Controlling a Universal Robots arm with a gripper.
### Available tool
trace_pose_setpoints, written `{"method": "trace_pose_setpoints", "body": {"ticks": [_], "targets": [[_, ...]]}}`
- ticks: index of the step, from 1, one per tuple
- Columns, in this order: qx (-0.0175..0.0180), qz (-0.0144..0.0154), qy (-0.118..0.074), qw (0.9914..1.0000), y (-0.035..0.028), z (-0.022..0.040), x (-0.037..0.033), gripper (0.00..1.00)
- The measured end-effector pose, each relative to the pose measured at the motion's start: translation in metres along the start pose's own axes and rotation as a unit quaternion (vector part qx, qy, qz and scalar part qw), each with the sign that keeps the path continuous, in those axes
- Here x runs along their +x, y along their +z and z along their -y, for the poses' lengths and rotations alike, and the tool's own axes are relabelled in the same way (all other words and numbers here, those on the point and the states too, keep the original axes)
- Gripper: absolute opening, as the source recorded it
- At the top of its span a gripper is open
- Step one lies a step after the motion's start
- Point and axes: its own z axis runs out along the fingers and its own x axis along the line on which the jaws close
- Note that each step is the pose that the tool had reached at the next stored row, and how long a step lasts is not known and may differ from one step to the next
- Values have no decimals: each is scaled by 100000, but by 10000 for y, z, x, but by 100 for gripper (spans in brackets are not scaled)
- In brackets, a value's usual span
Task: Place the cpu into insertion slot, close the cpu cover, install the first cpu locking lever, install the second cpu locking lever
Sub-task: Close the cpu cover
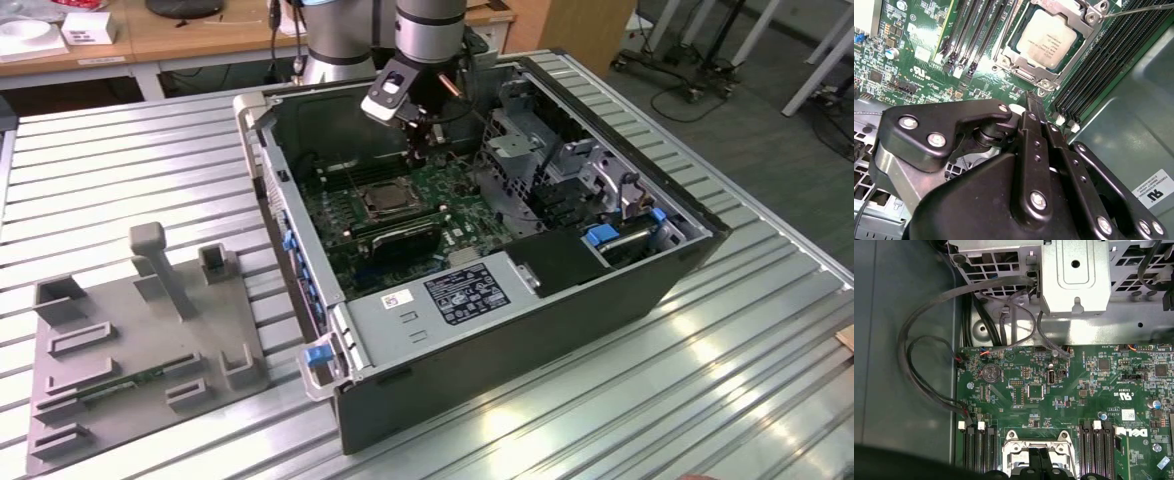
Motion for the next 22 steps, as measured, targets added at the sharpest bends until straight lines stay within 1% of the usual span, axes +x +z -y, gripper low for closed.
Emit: {"method": "trace_pose_setpoints", "body": {"ticks": [3, 10, 22], "targets": [[-3, -2, 1, 100000, 1, 1, 0, 11], [1, 0, 2, 100000, 29, 4, -1, 11], [4, -13, -231, 100000, 29, 4, -1, 11]]}}
